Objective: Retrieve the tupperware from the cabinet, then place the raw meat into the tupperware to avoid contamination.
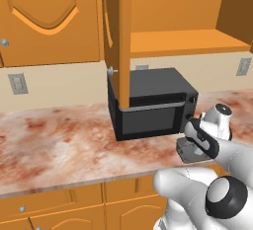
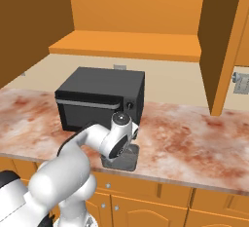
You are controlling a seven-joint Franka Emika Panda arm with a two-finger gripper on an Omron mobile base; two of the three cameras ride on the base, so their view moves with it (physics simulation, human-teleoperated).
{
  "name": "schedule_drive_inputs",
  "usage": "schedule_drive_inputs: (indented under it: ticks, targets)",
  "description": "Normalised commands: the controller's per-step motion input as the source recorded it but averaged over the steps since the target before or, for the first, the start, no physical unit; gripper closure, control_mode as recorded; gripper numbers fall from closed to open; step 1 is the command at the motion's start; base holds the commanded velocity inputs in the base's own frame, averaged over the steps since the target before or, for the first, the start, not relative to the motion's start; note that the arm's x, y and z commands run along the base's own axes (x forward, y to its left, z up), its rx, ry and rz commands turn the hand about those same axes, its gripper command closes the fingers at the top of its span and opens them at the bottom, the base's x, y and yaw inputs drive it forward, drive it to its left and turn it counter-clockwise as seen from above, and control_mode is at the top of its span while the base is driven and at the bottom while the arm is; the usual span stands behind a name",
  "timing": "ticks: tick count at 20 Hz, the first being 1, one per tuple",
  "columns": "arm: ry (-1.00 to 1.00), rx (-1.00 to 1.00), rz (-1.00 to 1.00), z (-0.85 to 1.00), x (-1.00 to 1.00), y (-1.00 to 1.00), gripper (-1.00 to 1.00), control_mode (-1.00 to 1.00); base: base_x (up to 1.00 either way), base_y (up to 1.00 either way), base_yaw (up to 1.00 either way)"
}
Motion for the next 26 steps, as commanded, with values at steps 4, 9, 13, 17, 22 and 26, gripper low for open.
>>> schedule_drive_inputs:
  ticks: [4,9,13,17,22,26]
  targets:
    - [0.01,0.00,0.00,-0.01,0.00,0.03,-1.00,-1.00,0.00,0.00,0.00]
    - [0.01,0.00,0.00,0.00,0.00,0.02,-1.00,-1.00,0.00,0.00,0.00]
    - [0.01,0.00,0.00,0.00,0.00,0.02,-1.00,-1.00,0.00,0.00,0.00]
    - [0.00,0.00,0.00,0.12,0.00,0.00,-1.00,-1.00,0.00,0.00,0.00]
    - [0.00,0.00,0.00,0.25,0.04,0.00,-1.00,-1.00,0.00,0.00,0.00]
    - [-0.01,0.00,0.00,0.33,0.00,-0.01,-1.00,-1.00,0.00,0.00,0.00]
